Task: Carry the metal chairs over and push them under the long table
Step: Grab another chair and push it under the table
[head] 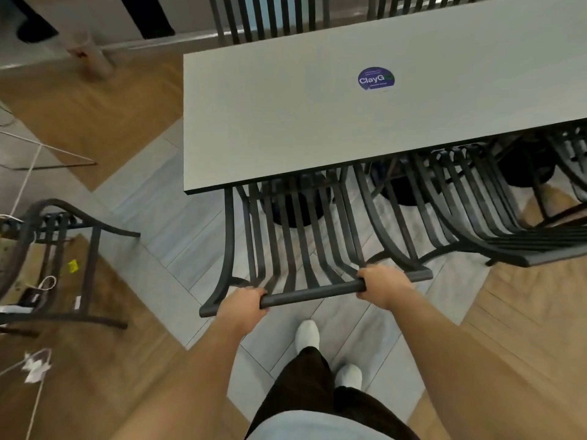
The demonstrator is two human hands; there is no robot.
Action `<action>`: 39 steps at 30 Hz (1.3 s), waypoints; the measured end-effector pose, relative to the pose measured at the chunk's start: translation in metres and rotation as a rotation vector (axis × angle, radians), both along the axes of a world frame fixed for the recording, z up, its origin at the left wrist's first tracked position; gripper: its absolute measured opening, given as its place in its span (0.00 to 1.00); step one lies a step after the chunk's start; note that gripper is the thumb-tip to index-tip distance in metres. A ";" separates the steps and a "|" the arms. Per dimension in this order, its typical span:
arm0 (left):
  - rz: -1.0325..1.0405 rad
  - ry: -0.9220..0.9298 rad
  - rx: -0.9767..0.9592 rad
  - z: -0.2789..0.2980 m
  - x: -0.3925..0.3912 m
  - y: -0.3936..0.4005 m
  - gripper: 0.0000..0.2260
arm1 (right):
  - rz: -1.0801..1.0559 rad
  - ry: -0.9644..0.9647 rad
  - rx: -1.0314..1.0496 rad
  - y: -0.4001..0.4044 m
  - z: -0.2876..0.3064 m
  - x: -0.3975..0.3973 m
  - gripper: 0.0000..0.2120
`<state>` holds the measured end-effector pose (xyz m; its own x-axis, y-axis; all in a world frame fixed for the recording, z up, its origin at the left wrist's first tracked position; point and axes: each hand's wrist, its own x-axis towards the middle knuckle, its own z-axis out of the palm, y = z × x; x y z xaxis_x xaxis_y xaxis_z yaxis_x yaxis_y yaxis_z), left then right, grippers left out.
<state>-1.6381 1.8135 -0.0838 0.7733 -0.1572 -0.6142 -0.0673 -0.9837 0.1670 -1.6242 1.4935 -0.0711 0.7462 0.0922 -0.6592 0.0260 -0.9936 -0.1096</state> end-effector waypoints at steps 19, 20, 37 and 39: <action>-0.051 -0.032 0.198 -0.003 -0.019 -0.069 0.19 | 0.208 -0.075 -0.221 -0.052 -0.009 -0.013 0.10; -0.047 -0.036 0.197 -0.004 -0.018 -0.070 0.19 | 0.218 -0.080 -0.221 -0.054 -0.009 -0.010 0.09; -0.035 -0.009 0.232 -0.002 0.049 -0.045 0.18 | 0.202 -0.111 -0.181 -0.026 -0.016 0.052 0.08; -0.029 0.000 0.204 -0.003 0.050 -0.044 0.17 | 0.185 -0.100 -0.179 -0.025 -0.016 0.052 0.08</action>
<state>-1.5884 1.7698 -0.0868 0.7704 -0.0515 -0.6355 -0.0958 -0.9948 -0.0356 -1.5723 1.4681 -0.0872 0.7898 0.1217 -0.6012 0.2106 -0.9743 0.0794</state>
